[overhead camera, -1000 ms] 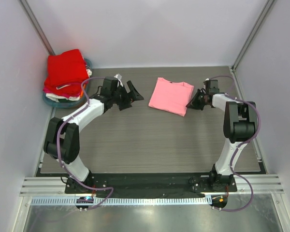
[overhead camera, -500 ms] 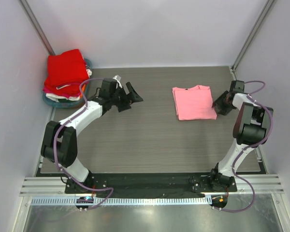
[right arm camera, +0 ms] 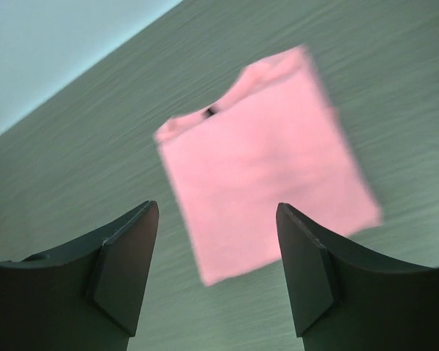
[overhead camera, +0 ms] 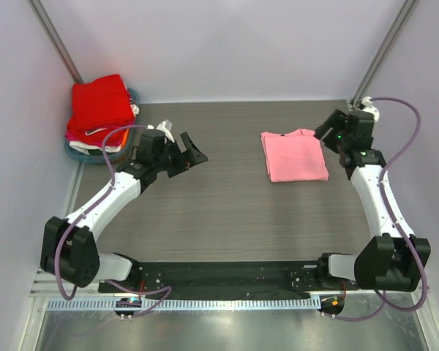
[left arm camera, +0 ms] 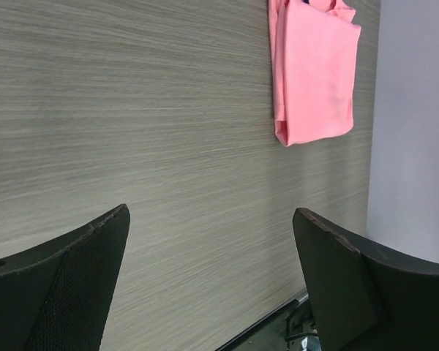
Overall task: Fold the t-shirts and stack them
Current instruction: Reset both grippers
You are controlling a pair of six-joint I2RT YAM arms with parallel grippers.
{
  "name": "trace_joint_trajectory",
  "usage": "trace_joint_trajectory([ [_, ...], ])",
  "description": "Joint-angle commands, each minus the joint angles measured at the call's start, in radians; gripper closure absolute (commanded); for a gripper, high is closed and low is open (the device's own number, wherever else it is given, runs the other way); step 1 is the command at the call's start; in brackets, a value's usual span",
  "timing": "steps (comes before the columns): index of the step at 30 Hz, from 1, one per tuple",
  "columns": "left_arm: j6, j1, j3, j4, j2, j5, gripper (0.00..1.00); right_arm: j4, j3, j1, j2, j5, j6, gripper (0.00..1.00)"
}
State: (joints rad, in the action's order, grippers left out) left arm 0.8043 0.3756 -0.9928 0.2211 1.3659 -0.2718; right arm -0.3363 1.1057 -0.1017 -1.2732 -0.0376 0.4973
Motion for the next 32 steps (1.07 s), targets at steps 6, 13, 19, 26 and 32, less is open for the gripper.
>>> trace_joint_trajectory([
  [6, -0.080, 0.043, 0.178, -0.041, -0.189, 0.262, 0.02, 0.173, -0.174, 0.466, -0.032, -0.140, -0.083, 0.28],
  [13, -0.180, 0.144, 0.411, -0.210, -0.269, 0.401, 0.00, 0.543, -0.441, 0.638, -0.065, -0.299, -0.118, 0.26],
  [19, -0.295, 0.171, 0.583, -0.437, -0.346, 0.453, 0.00, 0.758, -0.627, 0.680, 0.021, -0.290, -0.203, 0.01],
  [26, -0.320, 0.171, 0.582, -0.428, -0.393, 0.404, 0.00, 0.686, -0.569, 0.678, -0.041, -0.271, -0.190, 0.00],
  [32, -0.317, 0.171, 0.577, -0.411, -0.390, 0.402, 0.00, 0.717, -0.566, 0.680, -0.048, -0.262, -0.195, 0.00],
])
